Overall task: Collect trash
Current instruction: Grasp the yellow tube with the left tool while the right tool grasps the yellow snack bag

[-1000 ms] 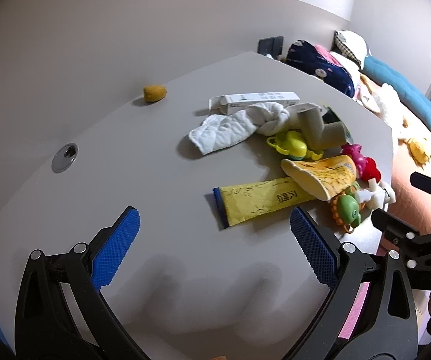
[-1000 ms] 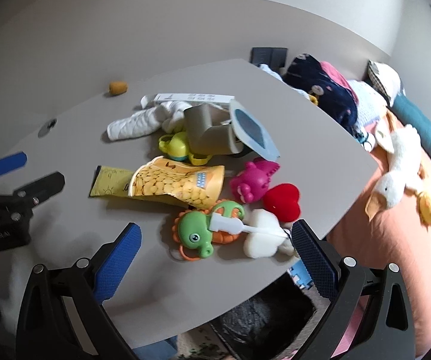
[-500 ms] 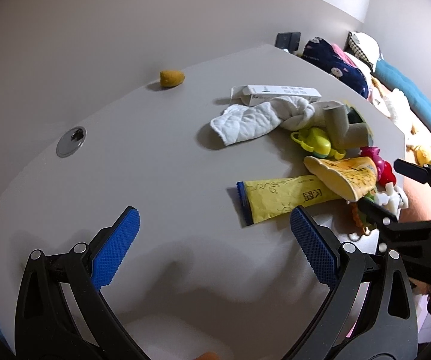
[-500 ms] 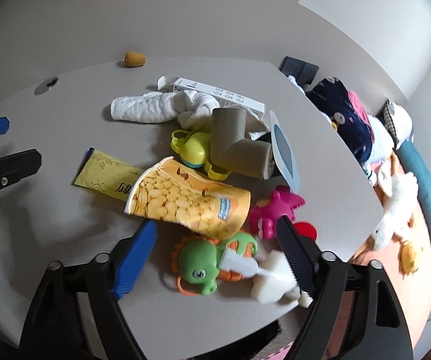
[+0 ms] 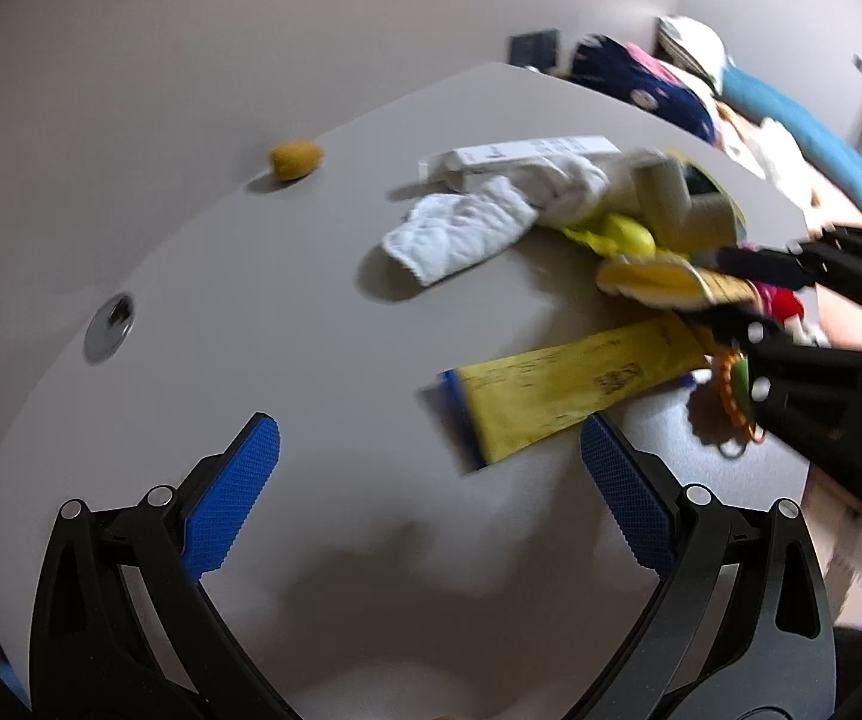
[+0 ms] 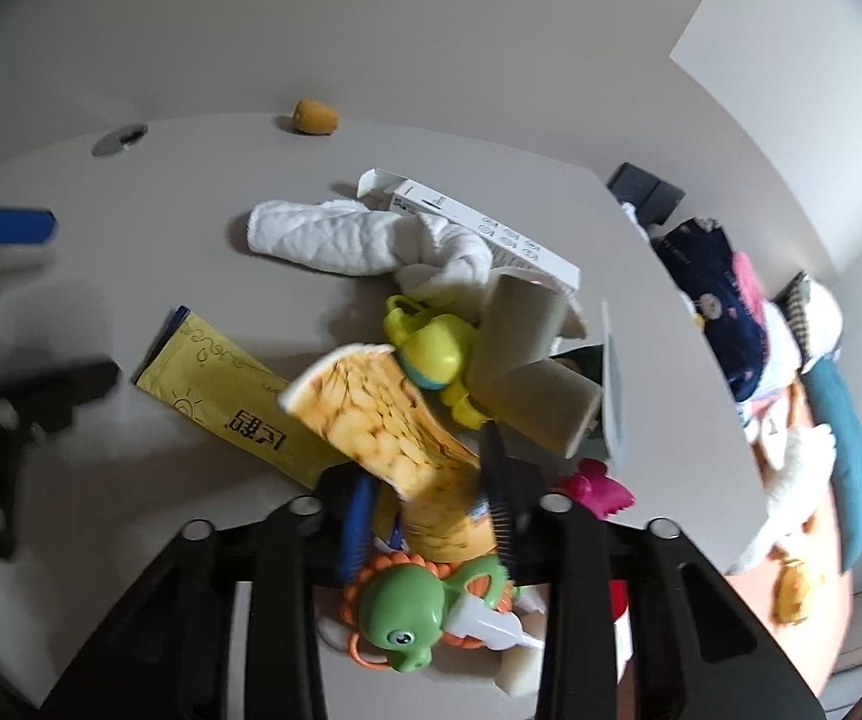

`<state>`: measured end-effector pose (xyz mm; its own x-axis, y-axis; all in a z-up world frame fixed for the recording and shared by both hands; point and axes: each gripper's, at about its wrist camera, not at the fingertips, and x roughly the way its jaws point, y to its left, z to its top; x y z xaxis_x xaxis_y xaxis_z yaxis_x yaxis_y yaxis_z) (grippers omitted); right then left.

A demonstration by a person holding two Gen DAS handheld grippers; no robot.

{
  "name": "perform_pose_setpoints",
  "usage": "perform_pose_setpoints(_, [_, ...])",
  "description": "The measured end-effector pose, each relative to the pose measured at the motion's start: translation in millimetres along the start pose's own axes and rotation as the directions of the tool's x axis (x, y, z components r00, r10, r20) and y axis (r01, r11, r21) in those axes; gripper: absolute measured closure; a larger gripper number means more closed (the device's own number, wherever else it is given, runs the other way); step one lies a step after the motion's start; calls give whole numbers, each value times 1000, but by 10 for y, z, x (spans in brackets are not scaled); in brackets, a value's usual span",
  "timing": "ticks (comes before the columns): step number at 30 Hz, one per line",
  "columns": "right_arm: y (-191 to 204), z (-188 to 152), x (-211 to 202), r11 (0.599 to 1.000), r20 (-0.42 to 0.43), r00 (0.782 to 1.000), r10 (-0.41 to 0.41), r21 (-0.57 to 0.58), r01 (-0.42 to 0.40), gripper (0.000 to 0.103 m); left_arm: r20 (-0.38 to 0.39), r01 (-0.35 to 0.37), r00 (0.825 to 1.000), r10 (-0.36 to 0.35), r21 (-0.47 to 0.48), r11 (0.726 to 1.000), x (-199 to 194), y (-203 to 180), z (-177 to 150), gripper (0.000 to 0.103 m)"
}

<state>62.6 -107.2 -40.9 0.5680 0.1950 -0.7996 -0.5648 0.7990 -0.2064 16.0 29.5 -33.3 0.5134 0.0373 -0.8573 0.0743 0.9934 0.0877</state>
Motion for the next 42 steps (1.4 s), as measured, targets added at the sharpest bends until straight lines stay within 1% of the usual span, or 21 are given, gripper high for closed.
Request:
perform_pose_setpoints(3, [-119, 24, -48, 996, 13, 997, 73, 58, -74, 79, 0, 20, 1000, -20, 50, 999, 58, -73, 40, 6])
perform_pose_setpoints(6, [-224, 50, -114, 983, 30, 989, 143, 116, -146, 80, -1, 45, 999, -45, 108, 993, 130, -159, 73, 6])
perform_pose_setpoints(8, [-279, 75, -166, 974, 42, 984, 171, 146, -176, 80, -4, 56, 998, -57, 153, 987, 180, -223, 92, 6])
perform_pose_setpoints(11, [-346, 86, -258, 961, 63, 979, 194, 189, -203, 80, -13, 77, 997, -76, 235, 969, 284, -313, 135, 6])
perform_pose_setpoints(15, [-470, 79, -372, 936, 93, 971, 219, 262, -236, 80, -17, 100, 995, -100, 308, 946, 427, -397, 191, 6])
perform_pose_setpoints(17, [-537, 75, -416, 925, 103, 969, 223, 292, -244, 80, -24, 102, 995, -100, 334, 937, 509, -420, 246, 6])
perform_pose_setpoints(21, [-661, 26, -498, 907, 121, 970, 211, 347, -240, 80, -44, 117, 993, -108, 346, 931, 647, -445, 337, 6])
perform_pose_setpoints(23, [-724, -1, -529, 895, 128, 970, 208, 374, -242, 80, -48, 126, 992, -117, 340, 932, 688, -457, 364, 7])
perform_pose_setpoints(24, [-752, -21, -548, 888, 132, 969, 208, 390, -244, 80, -54, 141, 990, -130, 332, 933, 699, -450, 385, 11])
perform_pose_setpoints(27, [-829, -78, -565, 868, 138, 968, 210, 428, -250, 80, -70, 183, 983, -169, 309, 933, 710, -418, 450, 28])
perform_pose_setpoints(28, [-851, -96, -569, 863, 140, 967, 212, 438, -252, 80, -70, 190, 982, -177, 302, 934, 705, -413, 459, 37])
perform_pose_setpoints(29, [-868, -119, -574, 859, 141, 967, 213, 445, -254, 80, -69, 196, 981, -183, 296, 935, 696, -418, 462, 42])
perform_pose_setpoints(30, [-879, -143, -586, 855, 143, 967, 212, 452, -255, 80, -67, 201, 980, -189, 284, 938, 687, -415, 476, 50])
perform_pose_setpoints(31, [-899, -162, -590, 852, 144, 967, 210, 457, -254, 80, -62, 196, 981, -187, 279, 940, 686, -426, 488, 54])
perform_pose_setpoints(32, [-908, -186, -605, 849, 146, 967, 209, 463, -254, 80, -55, 194, 981, -185, 275, 942, 673, -430, 479, 62])
perform_pose_setpoints(34, [-935, -235, -623, 844, 149, 967, 208, 473, -254, 80, -48, 189, 982, -183, 261, 947, 669, -453, 477, 70])
perform_pose_setpoints(35, [-954, -258, -629, 841, 151, 966, 208, 478, -255, 80, -43, 187, 982, -182, 255, 949, 660, -466, 460, 72])
perform_pose_setpoints(36, [-968, -289, -645, 836, 153, 966, 209, 484, -258, 80, -38, 185, 983, -181, 248, 951, 624, -472, 422, 77])
perform_pose_setpoints(37, [-982, -318, -661, 833, 155, 966, 209, 489, -259, 80, -30, 183, 983, -181, 236, 954, 599, -469, 413, 81])
perform_pose_setpoints(39, [-1006, -375, -704, 829, 160, 965, 206, 496, -259, 80, -12, 184, 982, -186, 209, 960, 542, -472, 405, 84])
perform_pose_setpoints(42, [-1063, -457, -768, 822, 170, 965, 202, 506, -261, 80, 16, 181, 982, -187, 185, 966, 349, -456, 369, 87])
